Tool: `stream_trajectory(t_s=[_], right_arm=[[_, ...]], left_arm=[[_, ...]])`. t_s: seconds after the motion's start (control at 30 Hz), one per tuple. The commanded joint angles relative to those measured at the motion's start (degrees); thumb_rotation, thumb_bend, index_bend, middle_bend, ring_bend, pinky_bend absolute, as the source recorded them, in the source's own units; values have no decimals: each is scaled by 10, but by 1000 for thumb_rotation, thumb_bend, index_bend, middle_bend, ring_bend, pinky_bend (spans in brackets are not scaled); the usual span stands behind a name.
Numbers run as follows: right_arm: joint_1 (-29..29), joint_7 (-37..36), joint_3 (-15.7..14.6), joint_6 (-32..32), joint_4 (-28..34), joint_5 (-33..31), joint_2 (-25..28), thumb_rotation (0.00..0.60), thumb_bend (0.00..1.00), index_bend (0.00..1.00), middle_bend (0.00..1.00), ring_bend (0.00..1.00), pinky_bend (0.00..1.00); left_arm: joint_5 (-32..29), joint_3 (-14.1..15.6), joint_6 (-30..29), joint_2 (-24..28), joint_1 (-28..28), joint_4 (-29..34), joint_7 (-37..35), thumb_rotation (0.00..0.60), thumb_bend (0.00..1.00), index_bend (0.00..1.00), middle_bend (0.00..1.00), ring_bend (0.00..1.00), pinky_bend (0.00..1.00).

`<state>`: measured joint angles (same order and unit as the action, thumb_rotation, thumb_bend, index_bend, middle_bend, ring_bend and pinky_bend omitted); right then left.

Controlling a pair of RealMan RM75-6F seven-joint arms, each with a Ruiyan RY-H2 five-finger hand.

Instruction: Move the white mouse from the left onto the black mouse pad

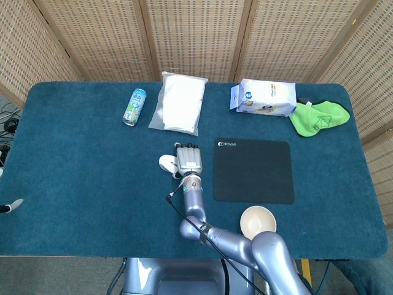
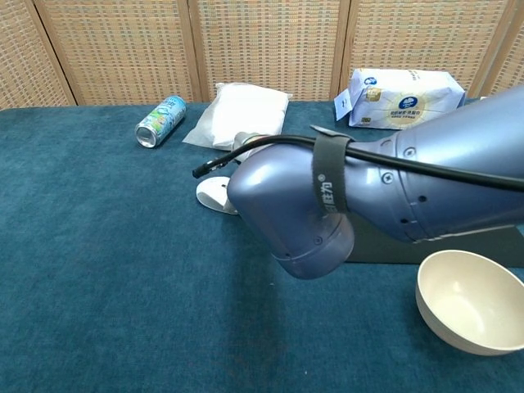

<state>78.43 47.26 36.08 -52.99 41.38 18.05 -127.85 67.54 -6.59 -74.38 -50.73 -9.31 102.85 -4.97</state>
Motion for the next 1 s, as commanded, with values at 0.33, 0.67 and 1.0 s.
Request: stream_trajectory(t_s=[0.33,0.67,1.0], right_arm=[[27,-32,5,51,-83,24,-22,600,80,217,267,177,181],[32,-34,-2,85,-106,30,-22,600,337,421,494,400,182],[-2,-50,-32,90,-49,95,16,600,474,461,534,432,182]], left_arm=[[-9,-4,10,-2,-3,-3,4,600,55,0,0,0,0],[-14,-5,16,-4,-5,-2,12,600,58,0,0,0,0],[-15,-6,17,-5,-5,-2,13,600,58,0,0,0,0]])
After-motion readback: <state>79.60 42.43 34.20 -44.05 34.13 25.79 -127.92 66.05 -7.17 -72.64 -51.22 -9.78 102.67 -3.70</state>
